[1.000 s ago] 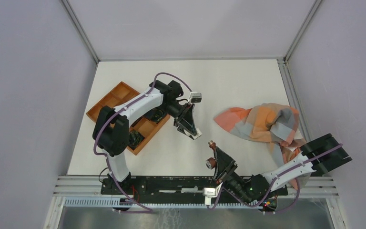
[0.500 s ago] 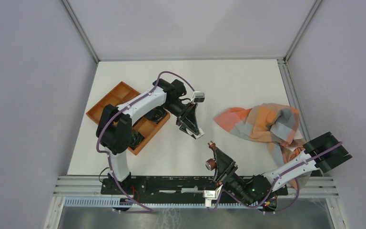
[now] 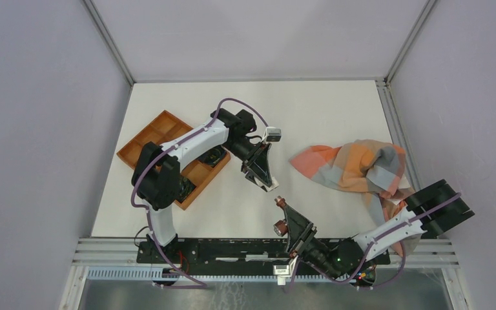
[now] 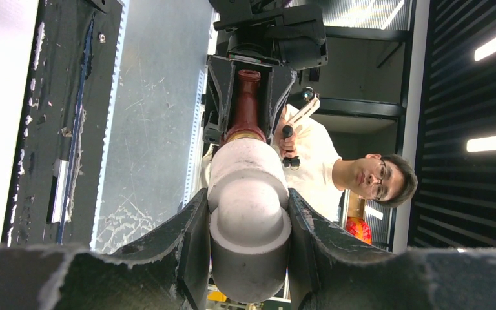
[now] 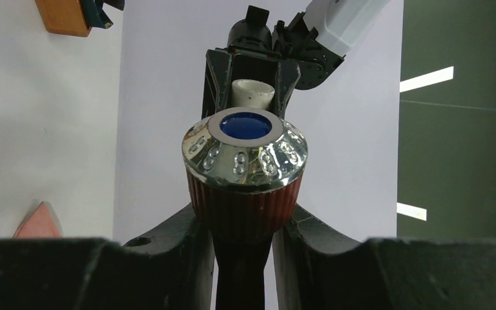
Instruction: Install the water faucets
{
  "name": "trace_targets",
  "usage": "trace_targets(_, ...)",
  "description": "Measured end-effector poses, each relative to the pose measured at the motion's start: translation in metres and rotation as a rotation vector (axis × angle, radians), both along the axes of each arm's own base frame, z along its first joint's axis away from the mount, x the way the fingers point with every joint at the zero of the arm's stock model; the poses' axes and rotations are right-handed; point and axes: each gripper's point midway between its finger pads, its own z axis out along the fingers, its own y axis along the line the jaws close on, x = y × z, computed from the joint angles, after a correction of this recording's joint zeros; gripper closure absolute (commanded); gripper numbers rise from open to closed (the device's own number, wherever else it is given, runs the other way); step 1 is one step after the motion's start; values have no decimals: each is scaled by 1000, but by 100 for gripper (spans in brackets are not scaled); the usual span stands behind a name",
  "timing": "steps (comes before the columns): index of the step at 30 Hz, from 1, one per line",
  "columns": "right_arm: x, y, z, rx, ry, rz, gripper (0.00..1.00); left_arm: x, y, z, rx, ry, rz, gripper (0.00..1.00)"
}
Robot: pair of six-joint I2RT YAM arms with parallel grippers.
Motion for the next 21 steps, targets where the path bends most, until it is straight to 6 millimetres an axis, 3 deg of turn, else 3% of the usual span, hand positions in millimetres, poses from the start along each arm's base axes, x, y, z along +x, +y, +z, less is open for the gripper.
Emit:
trace_targets(9, -2, 7, -1, -26, -75, 3, 100, -1, 0, 0, -1, -1, -2, 98)
trace_targets(21, 12, 6, 2, 0, -85, -25, 100, 2, 2, -1, -1, 0, 8, 98)
